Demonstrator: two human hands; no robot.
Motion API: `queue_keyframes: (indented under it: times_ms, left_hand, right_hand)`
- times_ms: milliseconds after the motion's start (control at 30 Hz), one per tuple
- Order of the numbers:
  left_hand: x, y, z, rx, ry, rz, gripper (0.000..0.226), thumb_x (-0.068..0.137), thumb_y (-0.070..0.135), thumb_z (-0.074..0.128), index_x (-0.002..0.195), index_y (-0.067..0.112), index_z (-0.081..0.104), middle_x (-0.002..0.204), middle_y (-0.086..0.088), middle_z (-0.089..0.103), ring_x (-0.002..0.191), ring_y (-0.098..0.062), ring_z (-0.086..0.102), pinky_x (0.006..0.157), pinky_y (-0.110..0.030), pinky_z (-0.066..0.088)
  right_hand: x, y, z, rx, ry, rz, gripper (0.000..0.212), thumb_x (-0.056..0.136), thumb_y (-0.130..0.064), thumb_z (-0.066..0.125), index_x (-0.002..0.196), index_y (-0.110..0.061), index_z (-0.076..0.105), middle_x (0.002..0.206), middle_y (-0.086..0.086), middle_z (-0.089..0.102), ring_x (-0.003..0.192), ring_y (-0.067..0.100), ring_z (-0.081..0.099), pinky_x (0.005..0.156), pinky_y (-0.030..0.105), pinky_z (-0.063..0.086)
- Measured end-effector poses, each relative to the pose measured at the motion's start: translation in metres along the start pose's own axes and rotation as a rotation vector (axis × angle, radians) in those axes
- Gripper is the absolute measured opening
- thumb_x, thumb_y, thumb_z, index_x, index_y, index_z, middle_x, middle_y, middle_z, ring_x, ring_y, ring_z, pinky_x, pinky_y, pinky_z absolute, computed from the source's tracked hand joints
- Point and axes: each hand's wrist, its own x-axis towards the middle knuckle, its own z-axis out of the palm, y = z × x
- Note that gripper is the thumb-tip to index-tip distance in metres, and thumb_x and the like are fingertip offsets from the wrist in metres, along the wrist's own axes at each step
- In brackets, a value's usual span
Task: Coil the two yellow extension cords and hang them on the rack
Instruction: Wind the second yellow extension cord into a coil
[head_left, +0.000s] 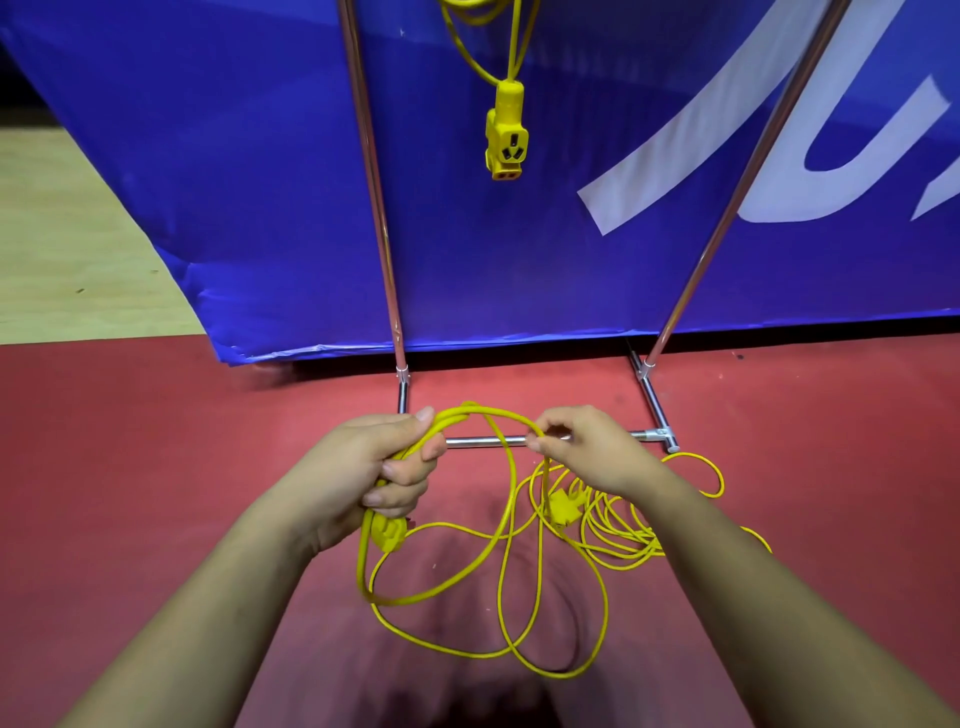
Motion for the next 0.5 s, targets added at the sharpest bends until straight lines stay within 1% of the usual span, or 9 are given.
queue_keyframes:
  times_ms: [67, 133, 233, 267, 333, 367, 400, 467, 500]
  left_hand:
    - [-0.002, 0.002, -0.001, -0.02, -0.014, 0.017, 0.031, 0.094, 0.031, 0.048, 0.071, 0.01, 0.049, 0.052, 0.001, 0.019, 0.035, -0.008, 0.017, 0.038, -0.02, 0.017]
    - [-0.003, 0.002, -0.001, -0.028, -0.024, 0.044, 0.033, 0.095, 0.03, 0.048, 0.068, 0.011, 0.049, 0.051, 0.002, 0.02, 0.035, -0.007, 0.017, 0.039, -0.021, 0.016]
    - [-0.003, 0.006, -0.004, -0.095, -0.02, 0.088, 0.036, 0.095, 0.032, 0.043, 0.065, 0.012, 0.047, 0.048, 0.005, 0.02, 0.033, -0.006, 0.017, 0.04, -0.024, 0.013]
    - [-0.004, 0.008, -0.006, -0.134, -0.027, 0.103, 0.037, 0.096, 0.033, 0.04, 0.065, 0.013, 0.047, 0.047, 0.006, 0.021, 0.033, -0.006, 0.018, 0.041, -0.025, 0.012]
    - [-0.005, 0.012, -0.012, -0.211, -0.033, 0.132, 0.038, 0.096, 0.034, 0.037, 0.065, 0.014, 0.046, 0.045, 0.008, 0.023, 0.032, -0.004, 0.02, 0.041, -0.025, 0.012]
    - [-0.006, 0.014, -0.015, -0.229, -0.027, 0.144, 0.038, 0.096, 0.035, 0.037, 0.065, 0.014, 0.046, 0.045, 0.008, 0.023, 0.032, -0.005, 0.022, 0.041, -0.024, 0.014]
    - [-0.006, 0.015, -0.017, -0.225, -0.019, 0.155, 0.038, 0.096, 0.035, 0.036, 0.066, 0.014, 0.047, 0.046, 0.007, 0.024, 0.033, -0.006, 0.023, 0.04, -0.023, 0.018]
    - [-0.004, 0.013, -0.017, -0.159, 0.006, 0.168, 0.037, 0.097, 0.035, 0.036, 0.07, 0.013, 0.05, 0.05, 0.005, 0.026, 0.037, -0.009, 0.025, 0.041, -0.021, 0.027]
    - [-0.003, 0.011, -0.016, -0.112, 0.024, 0.178, 0.035, 0.096, 0.034, 0.037, 0.074, 0.012, 0.052, 0.053, 0.003, 0.028, 0.039, -0.011, 0.027, 0.043, -0.022, 0.03]
  right_hand:
    - [-0.001, 0.016, 0.008, 0.039, -0.027, 0.069, 0.017, 0.09, -0.016, 0.066, 0.076, -0.025, 0.06, 0.072, -0.002, 0.058, 0.066, 0.008, 0.049, 0.065, 0.024, 0.041]
    - [-0.001, 0.029, 0.016, 0.039, -0.041, 0.112, 0.019, 0.092, -0.013, 0.063, 0.077, -0.024, 0.057, 0.073, -0.004, 0.056, 0.065, 0.009, 0.049, 0.063, 0.021, 0.04]
    - [0.001, 0.052, 0.028, -0.031, -0.069, 0.195, 0.012, 0.092, -0.014, 0.061, 0.082, -0.015, 0.056, 0.074, -0.001, 0.053, 0.068, 0.014, 0.047, 0.065, 0.029, 0.04]
    - [0.001, 0.059, 0.031, -0.053, -0.073, 0.241, 0.012, 0.092, -0.015, 0.061, 0.082, -0.012, 0.055, 0.074, -0.001, 0.052, 0.066, 0.015, 0.045, 0.063, 0.03, 0.038]
    - [0.0, 0.071, 0.034, -0.053, -0.042, 0.34, 0.016, 0.092, -0.015, 0.062, 0.08, -0.014, 0.051, 0.07, 0.002, 0.052, 0.057, 0.013, 0.04, 0.054, 0.027, 0.032]
    - [-0.001, 0.073, 0.034, 0.001, 0.001, 0.382, 0.02, 0.091, -0.014, 0.064, 0.078, -0.015, 0.049, 0.069, 0.005, 0.056, 0.053, 0.013, 0.04, 0.05, 0.025, 0.031]
    - [-0.001, 0.073, 0.034, 0.108, 0.056, 0.417, 0.021, 0.09, -0.013, 0.065, 0.078, -0.016, 0.048, 0.069, 0.007, 0.061, 0.051, 0.012, 0.045, 0.048, 0.023, 0.033]
    - [-0.003, 0.064, 0.035, 0.413, 0.146, 0.476, 0.021, 0.091, -0.01, 0.064, 0.082, -0.014, 0.046, 0.067, 0.012, 0.066, 0.048, 0.016, 0.056, 0.047, 0.022, 0.04]
    - [-0.003, 0.057, 0.035, 0.526, 0.163, 0.493, 0.02, 0.093, -0.009, 0.062, 0.083, -0.013, 0.045, 0.064, 0.012, 0.065, 0.046, 0.018, 0.057, 0.046, 0.022, 0.042]
